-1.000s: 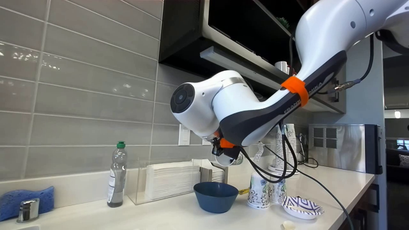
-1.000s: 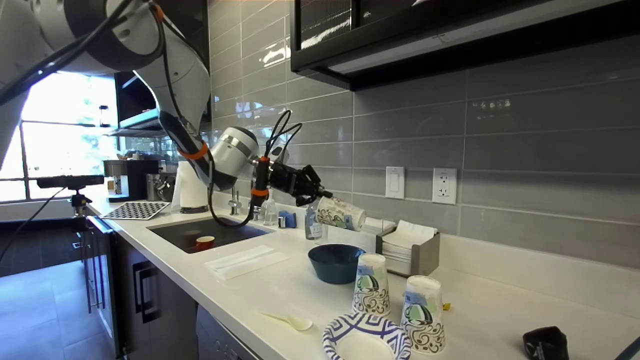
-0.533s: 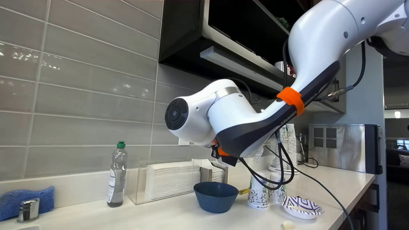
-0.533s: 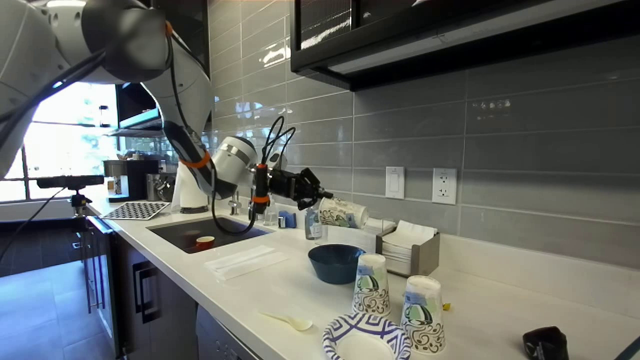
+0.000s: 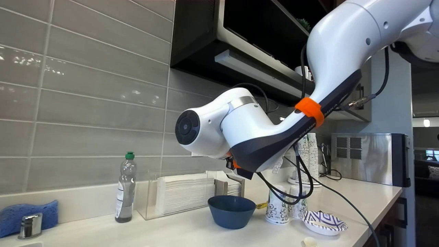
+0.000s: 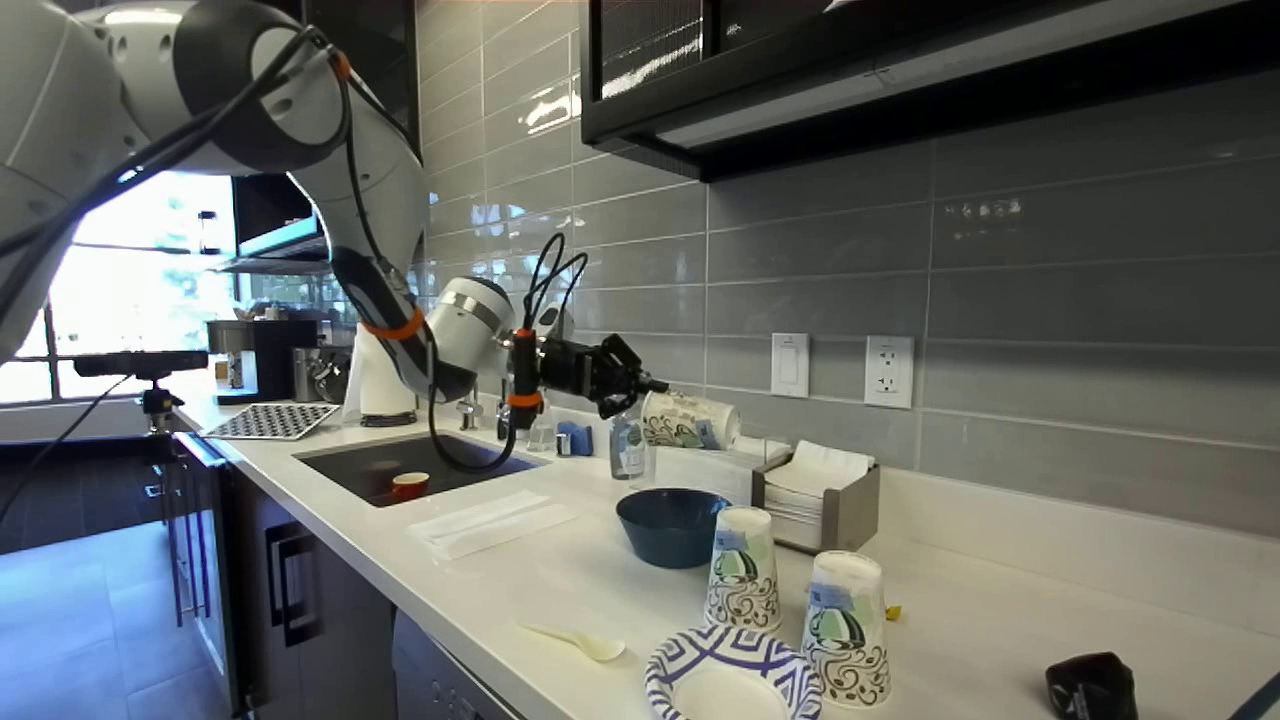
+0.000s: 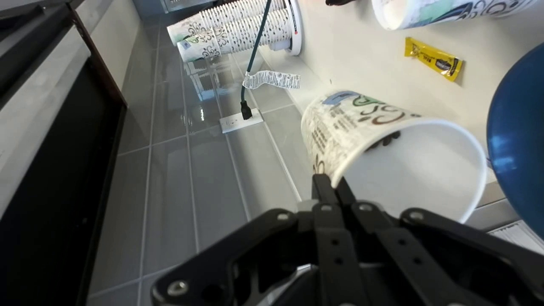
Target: Pour the contents from the first left cup into the bowl
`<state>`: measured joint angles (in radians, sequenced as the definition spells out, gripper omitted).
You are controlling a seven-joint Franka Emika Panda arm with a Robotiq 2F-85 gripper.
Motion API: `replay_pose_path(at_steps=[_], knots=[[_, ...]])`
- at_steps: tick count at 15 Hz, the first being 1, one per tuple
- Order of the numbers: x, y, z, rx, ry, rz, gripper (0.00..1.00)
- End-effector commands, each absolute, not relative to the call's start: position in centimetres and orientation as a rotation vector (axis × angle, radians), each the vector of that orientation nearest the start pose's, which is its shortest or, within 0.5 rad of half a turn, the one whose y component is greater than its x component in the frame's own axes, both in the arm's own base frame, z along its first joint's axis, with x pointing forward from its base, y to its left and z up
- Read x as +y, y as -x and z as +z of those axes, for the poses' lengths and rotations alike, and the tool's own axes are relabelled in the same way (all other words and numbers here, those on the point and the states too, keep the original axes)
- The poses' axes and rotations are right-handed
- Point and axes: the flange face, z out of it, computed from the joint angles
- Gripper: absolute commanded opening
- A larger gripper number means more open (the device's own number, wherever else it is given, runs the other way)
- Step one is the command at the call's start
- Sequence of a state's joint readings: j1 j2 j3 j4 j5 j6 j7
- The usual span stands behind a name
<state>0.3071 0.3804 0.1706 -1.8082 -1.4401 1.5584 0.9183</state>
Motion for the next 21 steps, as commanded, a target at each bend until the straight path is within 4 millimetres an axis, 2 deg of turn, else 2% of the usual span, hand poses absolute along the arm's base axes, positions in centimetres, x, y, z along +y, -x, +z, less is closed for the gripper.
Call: replay_pose_path(at_steps=[1, 8, 15, 21], knots=[[18.2, -59.9, 36.7, 0.075, -1.701, 0.449, 0.01], [19.1, -59.2, 34.4, 0.057, -1.595, 0.389, 0.01], [20.4, -60.2, 34.2, 0.095, -1.493, 0.441, 0.01], [20.7, -60.8, 33.8, 0.110, -1.403, 0.455, 0.01]])
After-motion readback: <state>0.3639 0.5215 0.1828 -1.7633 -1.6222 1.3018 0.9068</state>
